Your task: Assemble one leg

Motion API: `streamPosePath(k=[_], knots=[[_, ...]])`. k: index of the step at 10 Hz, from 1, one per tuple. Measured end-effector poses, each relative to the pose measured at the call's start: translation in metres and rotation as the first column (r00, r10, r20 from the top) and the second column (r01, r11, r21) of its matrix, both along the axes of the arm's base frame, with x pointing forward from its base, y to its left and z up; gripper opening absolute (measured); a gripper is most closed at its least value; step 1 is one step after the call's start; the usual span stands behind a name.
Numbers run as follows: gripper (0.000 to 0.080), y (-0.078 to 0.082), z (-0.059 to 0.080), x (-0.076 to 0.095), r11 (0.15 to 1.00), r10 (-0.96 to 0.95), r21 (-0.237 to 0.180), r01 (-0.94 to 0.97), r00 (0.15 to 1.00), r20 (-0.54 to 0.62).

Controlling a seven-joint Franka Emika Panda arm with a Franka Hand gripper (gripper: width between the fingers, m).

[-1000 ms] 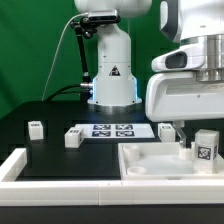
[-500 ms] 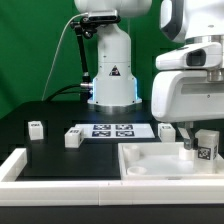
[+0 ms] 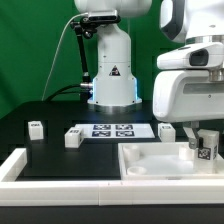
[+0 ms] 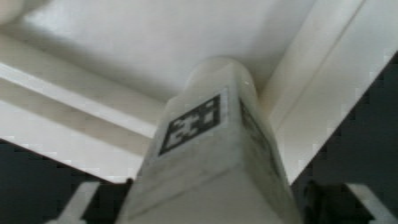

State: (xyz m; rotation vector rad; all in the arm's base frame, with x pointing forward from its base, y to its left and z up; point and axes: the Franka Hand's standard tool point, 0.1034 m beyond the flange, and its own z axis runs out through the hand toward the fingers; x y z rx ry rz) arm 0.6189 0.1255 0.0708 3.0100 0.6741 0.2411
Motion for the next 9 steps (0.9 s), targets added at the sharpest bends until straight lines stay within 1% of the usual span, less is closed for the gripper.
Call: streamPosePath(k=[1,4,5,6,8,9], knots=[[0.0297,0.0001,0.0001,0.0002,1.0,-0.001,0.0,0.001,1.0,0.001],[0.0291,-0.0002,-0.0002,0.0,0.999,-0.037,0.007,0.037,0.999,0.0],[0.0291,-0.0003,-0.0002,0.0,0.986,-0.164,0.033,0.164,0.986,-0.002],[0.0291,-0.002,-0.0001,0.0004,0.97,-0.239,0.047,0.238,0.971,-0.004],[0.0291,-0.0059,-0.0004,0.0013,0.876,-0.47,0.111,0.469,0.883,-0.018],[0.0291,-0.0087,-0.0007,0.0018,0.84,-0.529,0.132,0.527,0.848,-0.022]])
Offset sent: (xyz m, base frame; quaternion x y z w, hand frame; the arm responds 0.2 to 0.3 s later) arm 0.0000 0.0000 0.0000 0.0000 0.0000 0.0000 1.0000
